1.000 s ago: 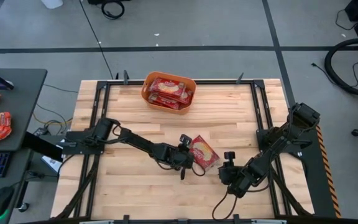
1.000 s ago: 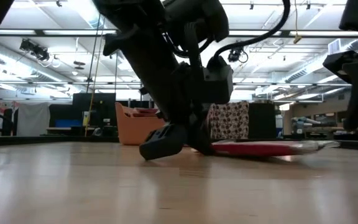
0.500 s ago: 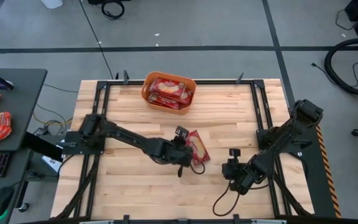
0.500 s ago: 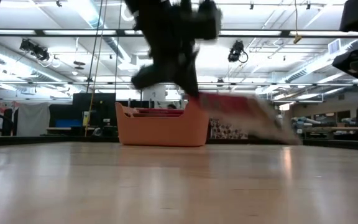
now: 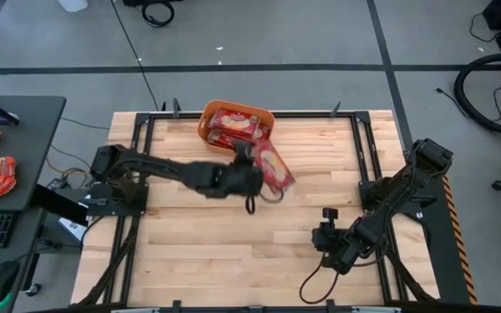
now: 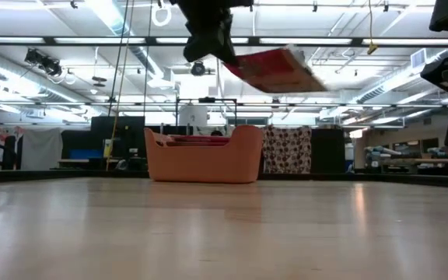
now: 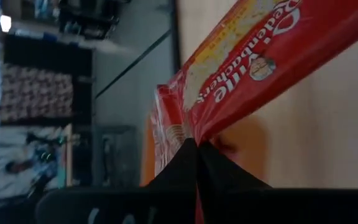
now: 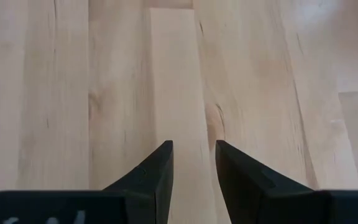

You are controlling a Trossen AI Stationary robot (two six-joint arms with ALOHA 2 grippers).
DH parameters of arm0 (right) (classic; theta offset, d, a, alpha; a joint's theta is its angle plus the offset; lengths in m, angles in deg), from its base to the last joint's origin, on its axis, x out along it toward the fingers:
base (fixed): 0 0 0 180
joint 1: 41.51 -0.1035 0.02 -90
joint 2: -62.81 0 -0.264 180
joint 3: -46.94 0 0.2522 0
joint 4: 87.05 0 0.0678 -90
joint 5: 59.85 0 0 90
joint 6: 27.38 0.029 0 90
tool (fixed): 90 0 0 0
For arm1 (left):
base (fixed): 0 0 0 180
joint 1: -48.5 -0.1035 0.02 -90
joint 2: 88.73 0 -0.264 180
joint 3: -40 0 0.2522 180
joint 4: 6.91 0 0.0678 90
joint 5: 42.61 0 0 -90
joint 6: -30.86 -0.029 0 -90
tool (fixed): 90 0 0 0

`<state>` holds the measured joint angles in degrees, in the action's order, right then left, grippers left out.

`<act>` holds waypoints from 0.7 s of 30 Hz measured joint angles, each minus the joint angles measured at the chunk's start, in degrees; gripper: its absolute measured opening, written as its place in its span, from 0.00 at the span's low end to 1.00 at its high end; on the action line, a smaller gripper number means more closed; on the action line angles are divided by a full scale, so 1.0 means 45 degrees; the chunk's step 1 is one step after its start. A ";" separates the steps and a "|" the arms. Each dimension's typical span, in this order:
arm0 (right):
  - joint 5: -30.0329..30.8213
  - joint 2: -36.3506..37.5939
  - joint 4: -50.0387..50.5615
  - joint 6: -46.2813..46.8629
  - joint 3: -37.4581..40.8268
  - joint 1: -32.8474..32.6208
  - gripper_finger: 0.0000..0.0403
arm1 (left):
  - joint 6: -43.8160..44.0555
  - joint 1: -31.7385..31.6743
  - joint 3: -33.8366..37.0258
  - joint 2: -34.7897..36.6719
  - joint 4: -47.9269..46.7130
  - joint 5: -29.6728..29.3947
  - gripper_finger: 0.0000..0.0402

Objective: Sort popcorn bags into baskets
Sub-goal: Put the red popcorn bag into the orange bin

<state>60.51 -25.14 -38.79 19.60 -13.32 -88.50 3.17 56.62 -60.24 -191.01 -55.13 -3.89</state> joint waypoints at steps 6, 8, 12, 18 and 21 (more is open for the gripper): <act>0.0051 -0.0005 -0.0123 0.0000 0.0000 -0.0032 0.31 | -0.0426 -0.2524 0.0000 -0.0022 0.0017 0.0780 0.00; 0.0051 -0.0005 -0.0211 0.0000 0.0000 -0.0034 0.31 | -0.0342 -0.3495 -0.0006 -0.0113 0.0044 0.1218 0.00; 0.0056 -0.0005 -0.0374 -0.0103 0.0000 -0.0032 0.31 | -0.0259 -0.5339 0.0000 -0.0121 0.0027 0.1728 0.00; 0.0162 -0.0005 -0.0374 -0.0327 0.0000 -0.0037 0.31 | 0.0298 -0.7083 0.0000 -0.0179 -0.0954 0.2716 0.00; 0.0377 -0.0005 -0.0392 -0.0346 0.0000 -0.0035 0.31 | 0.0747 -0.7356 0.0005 -0.0276 -0.1406 0.2936 0.00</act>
<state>62.20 -25.16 -40.55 18.04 -13.32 -88.66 6.53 23.51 -60.21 -192.25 -61.45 9.32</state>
